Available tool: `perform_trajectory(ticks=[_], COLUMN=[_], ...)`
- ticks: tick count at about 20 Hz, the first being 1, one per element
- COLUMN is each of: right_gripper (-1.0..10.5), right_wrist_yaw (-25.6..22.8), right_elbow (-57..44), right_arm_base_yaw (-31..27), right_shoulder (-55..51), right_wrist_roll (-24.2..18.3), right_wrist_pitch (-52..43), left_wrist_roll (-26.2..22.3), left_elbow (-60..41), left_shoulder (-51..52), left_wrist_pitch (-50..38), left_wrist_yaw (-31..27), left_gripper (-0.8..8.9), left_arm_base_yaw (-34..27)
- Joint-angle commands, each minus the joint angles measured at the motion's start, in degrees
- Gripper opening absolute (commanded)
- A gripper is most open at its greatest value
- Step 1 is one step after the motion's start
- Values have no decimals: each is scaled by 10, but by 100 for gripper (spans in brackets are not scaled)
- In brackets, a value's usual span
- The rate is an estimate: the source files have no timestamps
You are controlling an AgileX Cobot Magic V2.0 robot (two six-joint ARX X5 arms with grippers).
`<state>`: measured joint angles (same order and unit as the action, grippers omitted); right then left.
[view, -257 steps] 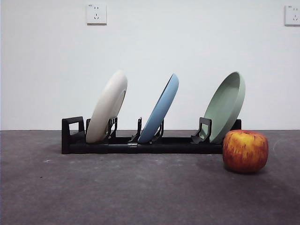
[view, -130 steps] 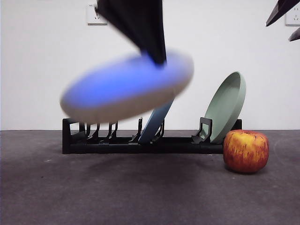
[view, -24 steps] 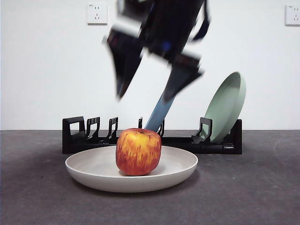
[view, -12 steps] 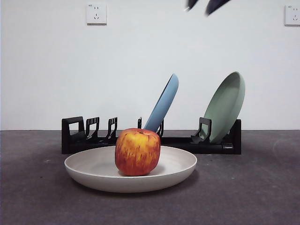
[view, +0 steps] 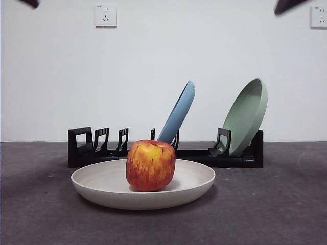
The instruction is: Take the yellow plate from the plate rack,put the plate on the table,take the apple from the table,put the apple in the plate
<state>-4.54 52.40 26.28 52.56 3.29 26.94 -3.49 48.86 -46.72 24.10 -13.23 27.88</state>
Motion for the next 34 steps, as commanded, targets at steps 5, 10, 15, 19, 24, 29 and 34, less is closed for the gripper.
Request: perform_trajectory(ticks=[5,10,15,19,24,29,34], right_gripper=[-16,-15,1,1,1,1,1], right_wrist_yaw=[-5,-5,-3,-3,-3,-3,-3], right_elbow=[-141,-173,-173,-173,-173,-173,-173], right_arm_base_yaw=[1,0,0,0,0,0,0], right_shoulder=[-73,-97,-97,-97,-97,-97,-97], right_wrist_roll=[58,64,74,74,74,74,74], right_wrist_pitch=[-64,-60,-55,-54,-54,-54,-54], left_wrist_roll=[59,90,95,95,95,96,42], left_elbow=[-142,-182,-182,-182,-182,-183,-267], left_shoulder=[108,164,148,139,179,256,333], left_wrist_pitch=[-46,-31,-13,-13,-9,-18,-97], left_wrist_yaw=[2,2,0,0,3,26,94], left_gripper=[-9,-3,-1,-1,-1,-1,-1], left_arm_base_yaw=[-18,-17,-17,-17,-29,-142,-247])
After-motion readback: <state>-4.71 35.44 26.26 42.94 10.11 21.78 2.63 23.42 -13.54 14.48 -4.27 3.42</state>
